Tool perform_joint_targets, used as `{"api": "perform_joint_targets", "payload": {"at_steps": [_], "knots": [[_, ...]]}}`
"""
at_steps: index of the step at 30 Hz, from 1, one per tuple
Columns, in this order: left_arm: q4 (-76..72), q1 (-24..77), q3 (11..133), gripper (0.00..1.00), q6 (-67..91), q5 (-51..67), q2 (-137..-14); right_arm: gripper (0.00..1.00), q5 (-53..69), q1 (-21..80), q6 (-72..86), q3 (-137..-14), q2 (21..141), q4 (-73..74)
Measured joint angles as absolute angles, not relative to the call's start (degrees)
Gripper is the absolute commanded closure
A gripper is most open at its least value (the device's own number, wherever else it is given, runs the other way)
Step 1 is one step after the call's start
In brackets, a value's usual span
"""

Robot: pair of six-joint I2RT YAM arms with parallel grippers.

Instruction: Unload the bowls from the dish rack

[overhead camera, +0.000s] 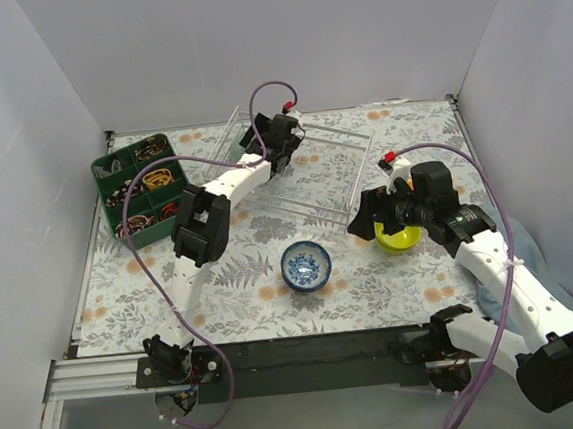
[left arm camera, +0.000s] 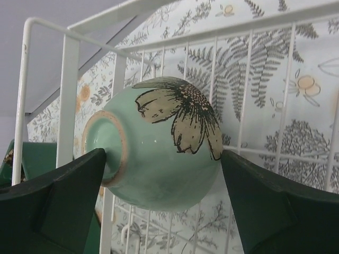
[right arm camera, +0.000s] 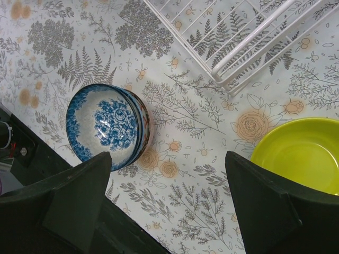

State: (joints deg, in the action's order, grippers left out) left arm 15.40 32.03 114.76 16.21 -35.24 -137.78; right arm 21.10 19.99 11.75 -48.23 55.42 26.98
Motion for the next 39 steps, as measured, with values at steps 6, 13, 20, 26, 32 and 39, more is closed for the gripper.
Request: {"api": "perform_joint_targets", "payload": {"at_steps": [6, 13, 20, 26, 32, 39], "knots": [[21.1, 32.5, 113.0, 0.12, 17.5, -36.0, -135.2, 0.05, 21.1, 20.0, 11.8, -48.2, 55.5, 27.0], [29.2, 32.7, 111.8, 0.09, 21.1, -36.3, -132.5, 0.05, 21.1, 20.0, 12.1, -48.2, 55.4, 27.0], [33.0, 33.0, 107.4, 0.02, 24.1, -37.0, -129.0, 0.05, 21.2, 20.0, 12.5, -48.2, 55.1, 26.9], [32.8, 33.1, 107.0, 0.02, 25.4, -37.9, -128.9, 0.05, 21.2, 20.0, 13.3, -48.2, 54.7, 26.9], [32.9, 33.2, 107.0, 0.02, 26.0, -38.6, -128.9, 0.05, 21.3, 20.0, 13.4, -48.2, 53.8, 26.9], [32.9, 33.6, 107.5, 0.02, 26.9, -40.8, -130.0, 0.05, 21.4, 20.0, 13.6, -48.2, 53.6, 26.9]]}}
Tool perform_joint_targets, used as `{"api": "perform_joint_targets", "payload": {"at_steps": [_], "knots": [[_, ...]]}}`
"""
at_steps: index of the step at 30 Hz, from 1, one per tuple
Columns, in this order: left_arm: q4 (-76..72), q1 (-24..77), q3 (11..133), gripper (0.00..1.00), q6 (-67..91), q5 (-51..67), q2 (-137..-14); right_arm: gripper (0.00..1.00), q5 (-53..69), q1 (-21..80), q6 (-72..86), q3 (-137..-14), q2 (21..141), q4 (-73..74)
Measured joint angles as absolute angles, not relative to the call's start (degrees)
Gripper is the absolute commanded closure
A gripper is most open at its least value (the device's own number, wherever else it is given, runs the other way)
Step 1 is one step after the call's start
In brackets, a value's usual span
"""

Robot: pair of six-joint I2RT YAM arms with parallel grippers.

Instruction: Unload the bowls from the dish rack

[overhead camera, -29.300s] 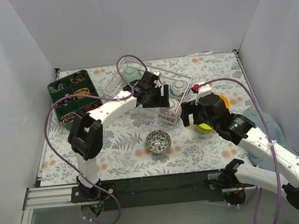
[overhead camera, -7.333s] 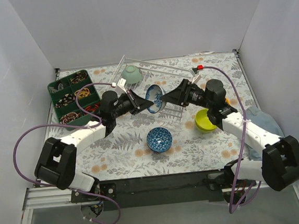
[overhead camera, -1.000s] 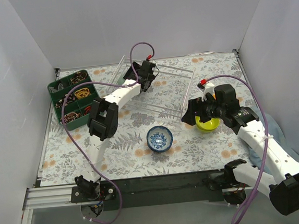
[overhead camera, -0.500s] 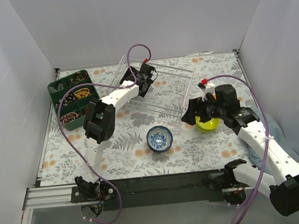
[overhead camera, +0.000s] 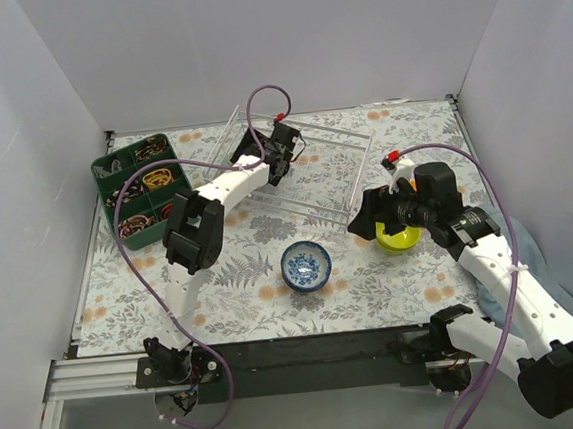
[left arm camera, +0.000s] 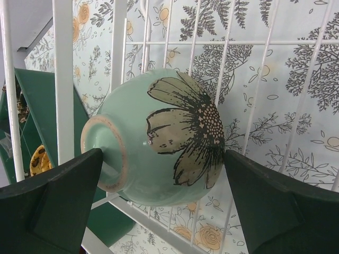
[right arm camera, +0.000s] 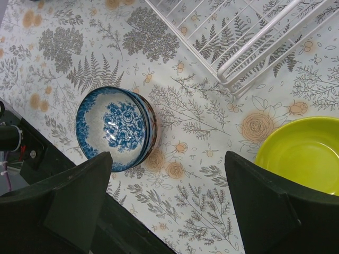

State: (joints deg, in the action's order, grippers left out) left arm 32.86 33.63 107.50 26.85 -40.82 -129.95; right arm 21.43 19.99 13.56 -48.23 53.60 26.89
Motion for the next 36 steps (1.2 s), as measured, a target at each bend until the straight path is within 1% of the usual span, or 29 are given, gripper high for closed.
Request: {"api": "perform_joint_targets", "payload": {"at_steps": [5, 12, 27, 35, 36], "knots": [[36.4, 33.6, 110.6, 0.02, 28.0, -40.7, -131.2, 0.05, 21.6, 20.0, 13.6, -48.2, 53.5, 26.9], [43.1, 33.0, 114.3, 0.02, 28.8, -36.9, -131.8, 0.05, 21.6, 20.0, 13.6, -48.2, 53.3, 26.9], [46.0, 34.2, 113.2, 0.02, 30.1, -42.9, -132.3, 0.06, 22.7, 20.0, 15.1, -48.2, 53.2, 26.9], [46.0, 34.3, 112.0, 0.02, 30.5, -43.3, -131.8, 0.06, 22.7, 20.0, 16.2, -47.9, 52.9, 26.4], [45.9, 34.3, 112.0, 0.04, 30.5, -43.4, -131.8, 0.06, 22.7, 20.0, 16.3, -47.9, 52.8, 26.3]]}}
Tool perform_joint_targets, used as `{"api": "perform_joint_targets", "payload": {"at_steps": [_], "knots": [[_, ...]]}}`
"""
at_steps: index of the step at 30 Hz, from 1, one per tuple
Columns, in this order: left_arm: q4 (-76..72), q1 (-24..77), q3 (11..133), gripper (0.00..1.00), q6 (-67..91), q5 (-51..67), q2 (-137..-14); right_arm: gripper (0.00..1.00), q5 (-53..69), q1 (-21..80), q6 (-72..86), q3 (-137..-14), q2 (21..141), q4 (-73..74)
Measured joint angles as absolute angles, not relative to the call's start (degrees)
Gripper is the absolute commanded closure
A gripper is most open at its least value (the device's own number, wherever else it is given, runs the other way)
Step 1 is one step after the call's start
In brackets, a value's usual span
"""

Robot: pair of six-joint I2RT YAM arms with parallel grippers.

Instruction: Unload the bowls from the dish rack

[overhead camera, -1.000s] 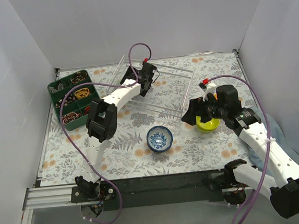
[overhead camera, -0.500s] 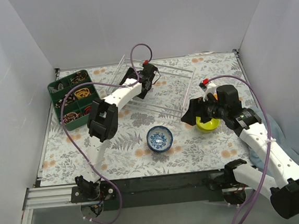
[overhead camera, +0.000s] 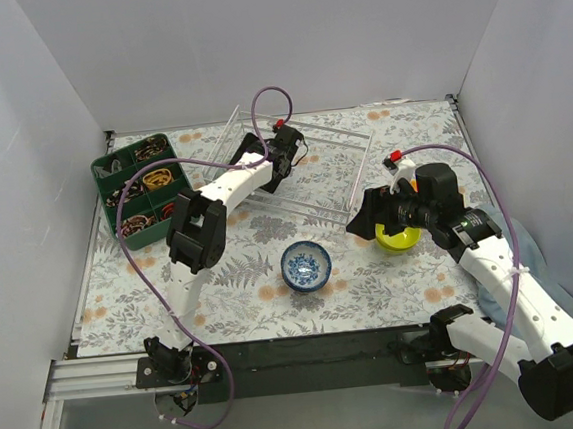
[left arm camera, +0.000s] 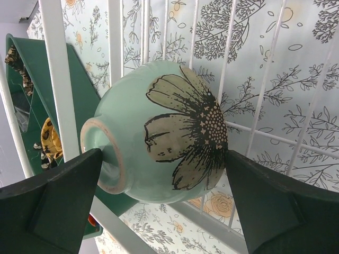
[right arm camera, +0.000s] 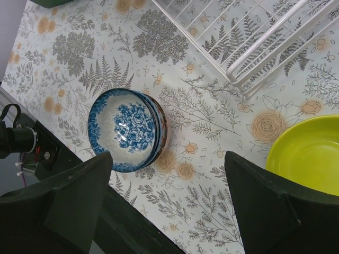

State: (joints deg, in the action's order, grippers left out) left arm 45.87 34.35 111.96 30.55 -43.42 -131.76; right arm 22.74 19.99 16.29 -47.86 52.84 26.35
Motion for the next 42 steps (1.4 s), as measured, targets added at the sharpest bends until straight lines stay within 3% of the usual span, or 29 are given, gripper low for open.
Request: {"api": "perform_joint_targets", "payload": {"at_steps": [24, 37, 42], "knots": [[46.1, 35.9, 108.7, 0.55, 31.6, -43.9, -128.7, 0.06, 22.2, 20.0, 16.4, -46.1, 48.9, 25.3], [45.4, 37.4, 105.4, 0.66, 33.2, -41.3, -123.9, 0.06, 21.3, 20.0, 16.8, -45.9, 47.4, 25.1], [44.4, 37.3, 105.4, 0.75, 35.0, -38.2, -122.2, 0.06, 21.2, 20.0, 16.8, -45.8, 47.0, 24.6]]}}
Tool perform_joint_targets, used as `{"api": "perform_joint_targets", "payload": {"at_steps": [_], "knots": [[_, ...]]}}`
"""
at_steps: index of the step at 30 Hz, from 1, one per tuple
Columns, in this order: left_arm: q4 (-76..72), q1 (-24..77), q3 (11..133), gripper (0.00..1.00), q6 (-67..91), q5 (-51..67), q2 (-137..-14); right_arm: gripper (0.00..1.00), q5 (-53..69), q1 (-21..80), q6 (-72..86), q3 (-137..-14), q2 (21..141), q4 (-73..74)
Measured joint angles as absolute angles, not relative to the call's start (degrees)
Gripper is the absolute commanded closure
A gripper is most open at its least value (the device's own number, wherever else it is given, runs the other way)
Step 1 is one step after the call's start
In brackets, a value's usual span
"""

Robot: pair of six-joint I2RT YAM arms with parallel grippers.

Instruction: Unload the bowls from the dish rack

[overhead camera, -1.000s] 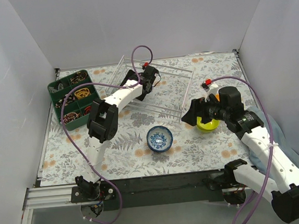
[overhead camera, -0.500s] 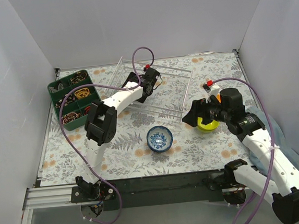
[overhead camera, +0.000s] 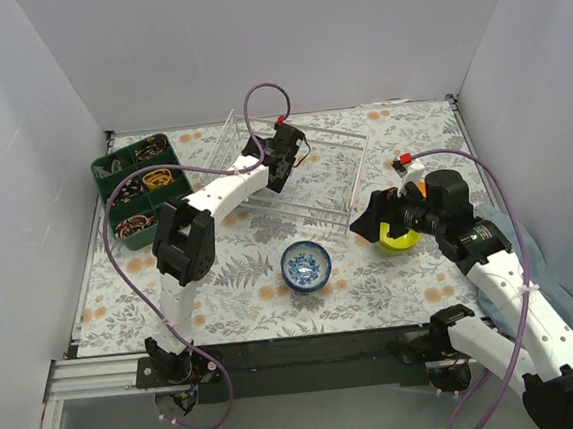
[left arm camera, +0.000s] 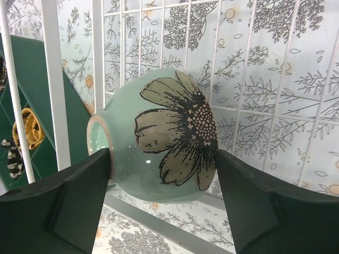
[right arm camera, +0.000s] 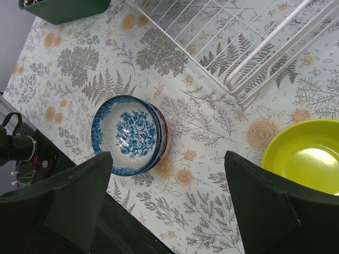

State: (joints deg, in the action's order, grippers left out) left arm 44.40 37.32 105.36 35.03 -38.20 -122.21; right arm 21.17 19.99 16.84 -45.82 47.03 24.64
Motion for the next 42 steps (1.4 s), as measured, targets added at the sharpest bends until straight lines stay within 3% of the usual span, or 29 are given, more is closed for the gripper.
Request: {"api": "perform_joint_targets", "payload": {"at_steps": [20, 42], "knots": [[43.6, 32.7, 105.8, 0.89, 44.4, -28.9, -117.5, 0.09, 27.6, 20.0, 18.0, -45.8, 50.9, 15.4], [35.1, 31.9, 104.8, 1.0, 64.1, -13.4, -105.2, 0.1, 35.8, 21.9, 23.9, -47.1, 69.9, -10.5]]}}
